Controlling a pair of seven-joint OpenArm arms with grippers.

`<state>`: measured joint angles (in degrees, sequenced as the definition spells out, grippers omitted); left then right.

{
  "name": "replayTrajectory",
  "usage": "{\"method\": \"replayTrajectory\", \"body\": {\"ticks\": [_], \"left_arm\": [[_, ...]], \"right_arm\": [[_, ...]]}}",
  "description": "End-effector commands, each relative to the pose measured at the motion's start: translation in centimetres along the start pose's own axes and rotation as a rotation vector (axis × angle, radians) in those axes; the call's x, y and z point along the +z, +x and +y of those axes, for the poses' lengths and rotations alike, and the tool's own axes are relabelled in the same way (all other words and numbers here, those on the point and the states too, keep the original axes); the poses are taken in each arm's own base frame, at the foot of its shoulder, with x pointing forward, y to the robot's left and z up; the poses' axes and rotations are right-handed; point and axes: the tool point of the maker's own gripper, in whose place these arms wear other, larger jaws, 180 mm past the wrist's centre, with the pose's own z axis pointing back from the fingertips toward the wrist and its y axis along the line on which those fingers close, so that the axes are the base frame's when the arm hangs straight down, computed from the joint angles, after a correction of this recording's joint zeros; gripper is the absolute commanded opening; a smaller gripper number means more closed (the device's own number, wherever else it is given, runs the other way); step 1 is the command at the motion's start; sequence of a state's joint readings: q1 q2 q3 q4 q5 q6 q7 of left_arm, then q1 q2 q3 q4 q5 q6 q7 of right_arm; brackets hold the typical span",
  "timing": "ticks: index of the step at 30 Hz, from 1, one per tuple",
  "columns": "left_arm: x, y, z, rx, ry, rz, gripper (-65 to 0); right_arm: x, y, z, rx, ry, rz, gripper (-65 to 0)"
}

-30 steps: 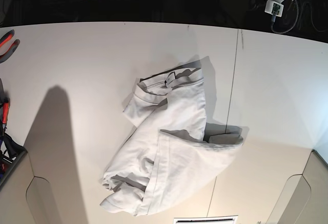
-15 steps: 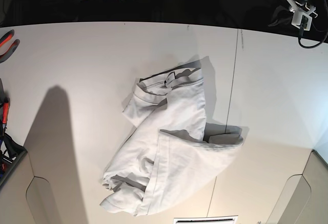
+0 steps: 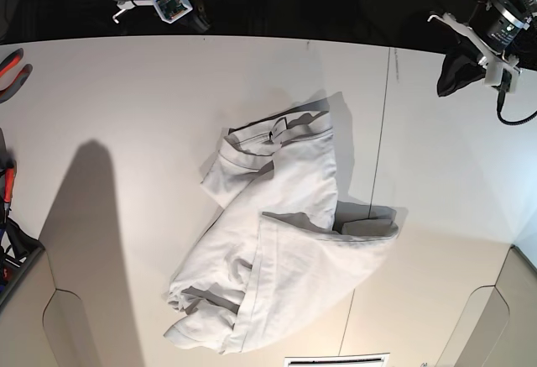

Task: Layout the t-shirt on the table in an organized manner, then fold the t-shirt properly
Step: 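Lower the right gripper onto the shirt and pinch a fold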

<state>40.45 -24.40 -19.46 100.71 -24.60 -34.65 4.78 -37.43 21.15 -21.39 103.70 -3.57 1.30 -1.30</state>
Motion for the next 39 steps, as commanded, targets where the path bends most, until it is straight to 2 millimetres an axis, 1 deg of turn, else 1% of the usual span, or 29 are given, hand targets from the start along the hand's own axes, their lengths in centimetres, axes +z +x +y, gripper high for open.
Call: {"method": "replayTrajectory", "body": {"ticks": [1, 4, 7, 9, 10, 14, 15, 16, 19, 20, 21, 22, 24, 26, 32, 35, 37, 39], "left_arm": [[-0.2, 1.5, 0.0, -0.011, -0.02, -0.044, -65.0], [-1.2, 3.2, 0.5, -0.029, -0.016, -0.086, -65.0], [-2.2, 5.0, 0.9, -0.043, -0.009, -0.135, -65.0], [-2.8, 5.5, 1.4, -0.047, 0.007, -0.137, -65.0], [-3.0, 5.7, 1.5, -0.05, 0.01, -0.138, -65.0], [-3.4, 6.6, 2.2, -0.053, 0.039, -0.158, -65.0], [-3.4, 6.7, 2.5, -0.053, 0.052, -0.162, -65.0], [-3.5, 6.9, 2.8, -0.052, 0.066, -0.166, -65.0], [-3.7, 7.4, 3.6, -0.051, 0.103, -0.172, -48.7], [-3.8, 7.5, 3.9, -0.049, 0.118, -0.174, -44.8], [-3.8, 7.7, 4.4, -0.045, 0.142, -0.175, -42.9], [-3.9, 7.9, 4.9, -0.041, 0.167, -0.181, -42.4], [-3.9, 8.2, 6.0, -0.031, 0.224, -0.179, -42.4], [-4.0, 8.4, 6.8, -0.023, 0.264, -0.179, -42.4], [-3.9, 8.6, 8.2, -0.021, 0.339, -0.163, -42.4], [-4.0, 8.4, 8.6, -0.013, 0.358, -0.147, -42.4], [-4.0, 8.3, 8.6, -0.011, 0.358, -0.142, -42.4], [-4.0, 8.3, 8.6, -0.011, 0.358, -0.142, -42.4]], "right_arm": [[-0.2, 1.2, -0.3, 0.025, -0.01, -0.037, -65.0], [-1.6, 3.0, -1.1, 0.081, -0.042, -0.069, -65.0], [-3.0, 5.4, -1.8, 0.083, -0.07, -0.118, -65.0], [-3.8, 7.0, -2.1, 0.072, -0.083, -0.154, -65.0], [-4.2, 7.8, -2.3, 0.067, -0.089, -0.171, -63.5], [-5.8, 10.8, -2.2, 0.042, -0.087, -0.217, -41.4], [-6.2, 11.6, -2.0, 0.042, -0.075, -0.232, -37.2], [-6.5, 12.3, -1.7, 0.042, -0.059, -0.244, -34.5], [-7.5, 14.6, -0.9, 0.032, -0.032, -0.293, -33.7], [-7.9, 15.3, -0.6, 0.028, -0.026, -0.307, -33.7], [-8.3, 15.8, -0.1, 0.025, -0.016, -0.316, -33.7], [-8.8, 16.4, 0.4, 0.028, -0.005, -0.322, -33.7], [-10.0, 17.0, 1.8, 0.087, 0.01, -0.306, -33.6], [-11.4, 17.5, 3.4, 0.193, 0.014, -0.275, -33.6], [-15.2, 18.6, 8.1, 0.492, -0.017, -0.213, -33.6], [-17.0, 18.6, 8.8, 0.635, -0.089, -0.166, -33.6], [-17.8, 18.3, 8.8, 0.717, -0.125, -0.155, -33.6], [-18.7, 17.7, 8.5, 0.751, -0.14, -0.125, -33.6]]}}
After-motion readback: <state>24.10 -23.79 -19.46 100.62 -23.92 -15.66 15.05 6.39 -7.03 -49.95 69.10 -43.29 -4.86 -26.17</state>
